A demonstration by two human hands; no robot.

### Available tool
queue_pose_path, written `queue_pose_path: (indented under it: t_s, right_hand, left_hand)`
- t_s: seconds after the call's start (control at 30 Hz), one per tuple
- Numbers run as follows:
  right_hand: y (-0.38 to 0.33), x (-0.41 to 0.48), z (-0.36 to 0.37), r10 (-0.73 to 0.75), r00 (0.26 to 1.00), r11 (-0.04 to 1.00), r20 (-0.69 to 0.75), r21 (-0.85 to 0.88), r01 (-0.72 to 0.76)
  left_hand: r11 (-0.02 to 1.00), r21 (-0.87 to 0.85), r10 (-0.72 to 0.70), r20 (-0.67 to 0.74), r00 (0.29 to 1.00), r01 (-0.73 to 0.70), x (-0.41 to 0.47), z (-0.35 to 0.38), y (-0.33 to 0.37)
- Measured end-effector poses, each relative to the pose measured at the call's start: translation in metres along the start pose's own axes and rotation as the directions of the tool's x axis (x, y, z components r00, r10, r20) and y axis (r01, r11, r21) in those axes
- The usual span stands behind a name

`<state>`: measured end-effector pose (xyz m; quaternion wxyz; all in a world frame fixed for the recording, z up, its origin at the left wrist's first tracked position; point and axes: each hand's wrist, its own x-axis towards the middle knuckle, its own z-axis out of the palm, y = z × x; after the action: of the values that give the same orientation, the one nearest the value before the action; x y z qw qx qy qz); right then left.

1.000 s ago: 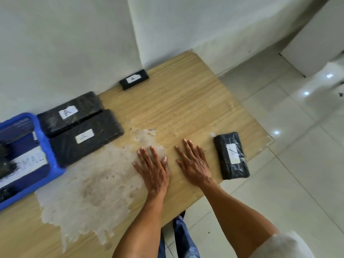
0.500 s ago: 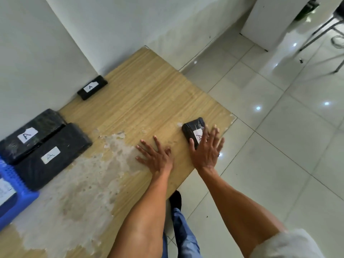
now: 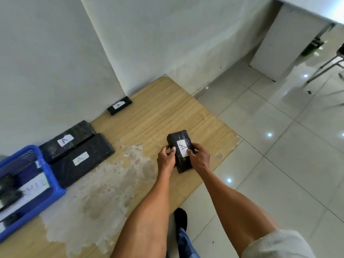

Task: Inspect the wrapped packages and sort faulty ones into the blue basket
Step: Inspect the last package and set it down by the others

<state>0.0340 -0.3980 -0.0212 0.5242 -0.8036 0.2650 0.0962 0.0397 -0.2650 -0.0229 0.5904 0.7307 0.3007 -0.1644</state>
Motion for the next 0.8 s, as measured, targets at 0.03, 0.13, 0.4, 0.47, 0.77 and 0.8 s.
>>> queue_pose_path:
  t_s: [0.03,0.13,0.4,0.47,0.77,0.8]
  right_hand:
    - [-0.013,-0.001,0.005,-0.042,0.998,0.999,0.037,-0.025,0.043]
    - [-0.061,-0.008,0.022,-0.129,0.977,0.988,0.171,-0.066,0.142]
    - [-0.182,-0.068,0.099,-0.211,0.938,0.973,0.274,-0.036,0.230]
    - [-0.200,-0.084,0.116,-0.223,0.919,0.973,0.325,0.013,0.231]
    - [-0.274,-0.149,0.158,-0.375,0.869,0.925,0.324,0.188,0.329]
    - [-0.279,-0.156,0.165,-0.393,0.855,0.917,0.338,0.204,0.342]
  left_hand:
    - [0.994,-0.103,-0.030,0.012,0.999,0.031,-0.001,-0.018,0.005]
    - [0.953,-0.302,-0.035,0.009,0.999,0.036,-0.008,-0.064,0.022]
    - [0.777,-0.597,0.063,-0.243,0.968,-0.200,-0.046,-0.178,0.071]
    - [0.739,-0.625,0.059,-0.314,0.948,-0.253,-0.057,-0.209,0.080]
    - [0.662,-0.617,0.052,-0.528,0.848,-0.425,-0.108,-0.343,0.080]
    - [0.657,-0.614,0.051,-0.543,0.838,-0.438,-0.114,-0.354,0.076]
